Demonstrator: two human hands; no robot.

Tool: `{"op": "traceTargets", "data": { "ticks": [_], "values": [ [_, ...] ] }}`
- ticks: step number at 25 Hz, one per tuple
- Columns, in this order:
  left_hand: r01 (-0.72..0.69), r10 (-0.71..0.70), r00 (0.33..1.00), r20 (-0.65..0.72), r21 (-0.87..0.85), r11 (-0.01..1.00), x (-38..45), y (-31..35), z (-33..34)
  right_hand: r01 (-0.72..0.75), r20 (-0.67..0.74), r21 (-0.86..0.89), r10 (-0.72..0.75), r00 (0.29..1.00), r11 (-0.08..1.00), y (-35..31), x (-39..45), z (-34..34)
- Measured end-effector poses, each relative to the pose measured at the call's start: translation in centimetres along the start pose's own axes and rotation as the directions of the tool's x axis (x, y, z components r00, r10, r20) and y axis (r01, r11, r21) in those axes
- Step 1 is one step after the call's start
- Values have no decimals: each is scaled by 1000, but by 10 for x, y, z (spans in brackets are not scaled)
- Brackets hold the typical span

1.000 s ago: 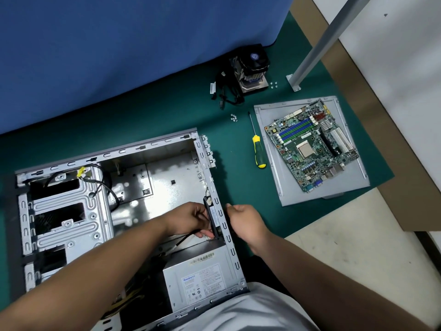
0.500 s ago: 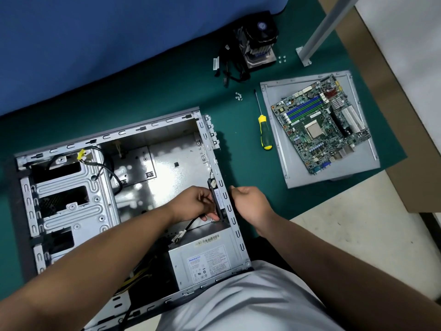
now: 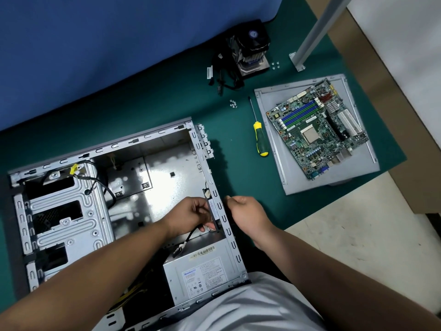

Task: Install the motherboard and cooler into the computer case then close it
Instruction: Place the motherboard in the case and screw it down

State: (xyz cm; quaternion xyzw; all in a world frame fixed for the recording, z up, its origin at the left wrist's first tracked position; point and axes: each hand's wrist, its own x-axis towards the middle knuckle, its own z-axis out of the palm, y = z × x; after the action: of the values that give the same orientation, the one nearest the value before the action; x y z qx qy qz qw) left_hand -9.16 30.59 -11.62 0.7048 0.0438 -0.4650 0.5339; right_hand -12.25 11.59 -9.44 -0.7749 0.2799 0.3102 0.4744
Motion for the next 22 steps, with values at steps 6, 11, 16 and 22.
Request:
{"op": "traceTargets", "data": {
  "ticks": [6,11,16,22],
  "values": [
    [18,-18,1000,14,-6,1000,4,-6,1,44,64,-51,-40,997,998,-23,37,-22],
    [35,-36,999,3,17,999,12,-14,-2,256,-217,-277,-320,922,926,-115,126,-71],
    [37,-37,999,-11,30,999,10,-11,-1,262,-291,-495,-443,848,828,-152,183,-92],
    [54,-53,998,-20,42,998,8,-5,0,297,-216,-591,-502,838,750,-157,203,-91]
  ]
}}
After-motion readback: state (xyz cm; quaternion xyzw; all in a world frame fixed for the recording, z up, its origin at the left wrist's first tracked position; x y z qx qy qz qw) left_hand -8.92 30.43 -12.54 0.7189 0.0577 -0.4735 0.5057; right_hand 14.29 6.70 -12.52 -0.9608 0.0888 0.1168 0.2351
